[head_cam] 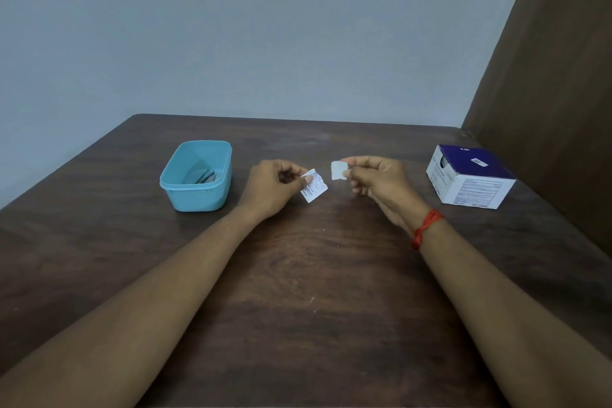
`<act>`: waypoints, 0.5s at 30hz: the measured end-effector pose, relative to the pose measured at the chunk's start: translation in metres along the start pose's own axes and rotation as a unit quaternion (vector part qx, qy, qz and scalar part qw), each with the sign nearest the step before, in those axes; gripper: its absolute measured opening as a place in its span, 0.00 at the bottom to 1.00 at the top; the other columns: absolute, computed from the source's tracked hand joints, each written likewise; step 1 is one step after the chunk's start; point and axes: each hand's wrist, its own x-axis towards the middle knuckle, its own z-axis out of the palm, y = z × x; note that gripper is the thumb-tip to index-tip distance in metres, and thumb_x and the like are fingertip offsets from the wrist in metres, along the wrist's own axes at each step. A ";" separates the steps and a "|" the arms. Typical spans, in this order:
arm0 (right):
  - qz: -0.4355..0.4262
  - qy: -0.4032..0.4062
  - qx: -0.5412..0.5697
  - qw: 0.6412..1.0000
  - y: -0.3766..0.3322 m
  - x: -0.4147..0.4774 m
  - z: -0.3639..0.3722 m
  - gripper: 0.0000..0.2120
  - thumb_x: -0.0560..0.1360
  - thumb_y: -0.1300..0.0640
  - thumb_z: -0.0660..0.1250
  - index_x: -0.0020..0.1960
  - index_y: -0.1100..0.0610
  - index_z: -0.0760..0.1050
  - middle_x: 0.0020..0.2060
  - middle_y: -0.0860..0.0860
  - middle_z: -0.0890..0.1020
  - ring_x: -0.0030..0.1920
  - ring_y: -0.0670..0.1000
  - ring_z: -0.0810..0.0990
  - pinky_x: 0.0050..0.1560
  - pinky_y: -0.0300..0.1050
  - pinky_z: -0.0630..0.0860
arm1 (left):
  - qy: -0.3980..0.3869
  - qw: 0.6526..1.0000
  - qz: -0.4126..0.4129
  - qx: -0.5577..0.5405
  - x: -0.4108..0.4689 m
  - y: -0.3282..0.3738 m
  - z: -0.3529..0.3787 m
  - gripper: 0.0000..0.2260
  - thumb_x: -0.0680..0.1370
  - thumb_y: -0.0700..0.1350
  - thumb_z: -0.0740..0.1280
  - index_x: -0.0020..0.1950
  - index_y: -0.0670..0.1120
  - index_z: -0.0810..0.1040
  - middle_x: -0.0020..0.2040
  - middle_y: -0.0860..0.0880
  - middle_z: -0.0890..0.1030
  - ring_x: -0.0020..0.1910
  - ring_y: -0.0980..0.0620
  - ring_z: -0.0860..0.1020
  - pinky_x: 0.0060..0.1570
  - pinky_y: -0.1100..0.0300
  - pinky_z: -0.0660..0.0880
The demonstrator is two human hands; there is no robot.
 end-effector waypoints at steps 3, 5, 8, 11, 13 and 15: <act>0.012 0.022 0.006 1.000 0.003 0.000 0.001 0.06 0.72 0.68 0.73 0.43 0.58 0.83 0.30 0.50 0.82 0.29 0.45 0.75 0.31 0.37 0.75 | 0.048 0.996 -0.041 0.069 0.005 0.000 0.005 0.06 0.75 0.47 0.76 0.49 0.47 0.87 0.38 0.55 0.83 0.34 0.64 0.77 0.34 0.77 0.69; 0.021 0.033 0.011 0.999 0.004 0.000 0.000 0.05 0.73 0.67 0.74 0.43 0.58 0.83 0.31 0.52 0.82 0.30 0.46 0.76 0.32 0.38 0.75 | 0.059 0.990 -0.070 0.107 0.013 0.002 0.008 0.06 0.75 0.47 0.75 0.49 0.46 0.87 0.40 0.52 0.84 0.35 0.62 0.76 0.33 0.74 0.68; 0.025 0.027 0.031 0.999 0.005 -0.001 0.001 0.04 0.73 0.66 0.73 0.43 0.58 0.82 0.31 0.52 0.81 0.29 0.45 0.76 0.31 0.38 0.75 | 0.054 0.980 -0.127 0.146 0.031 0.009 0.008 0.05 0.75 0.47 0.73 0.49 0.48 0.86 0.48 0.47 0.86 0.47 0.50 0.82 0.44 0.62 0.74; 0.020 0.025 0.048 0.998 0.004 -0.001 0.003 0.04 0.74 0.66 0.73 0.43 0.59 0.82 0.31 0.52 0.81 0.30 0.45 0.76 0.30 0.37 0.74 | 0.066 0.963 -0.179 0.189 0.046 0.014 0.007 0.07 0.76 0.49 0.71 0.51 0.49 0.86 0.52 0.45 0.85 0.53 0.43 0.82 0.48 0.56 0.77; 0.018 0.024 0.051 0.998 0.004 0.000 0.003 0.04 0.73 0.66 0.73 0.42 0.59 0.82 0.30 0.51 0.81 0.30 0.45 0.76 0.30 0.37 0.74 | 0.082 0.955 -0.200 0.205 0.054 0.013 0.009 0.10 0.77 0.49 0.69 0.55 0.48 0.85 0.55 0.43 0.84 0.55 0.41 0.82 0.50 0.54 0.77; 0.015 0.021 0.045 0.999 0.004 0.002 0.002 0.03 0.73 0.66 0.74 0.43 0.59 0.83 0.31 0.51 0.81 0.30 0.45 0.76 0.31 0.37 0.75 | 0.101 0.949 -0.217 0.206 0.059 0.010 0.009 0.13 0.79 0.50 0.68 0.59 0.45 0.83 0.58 0.41 0.83 0.57 0.40 0.81 0.53 0.53 0.78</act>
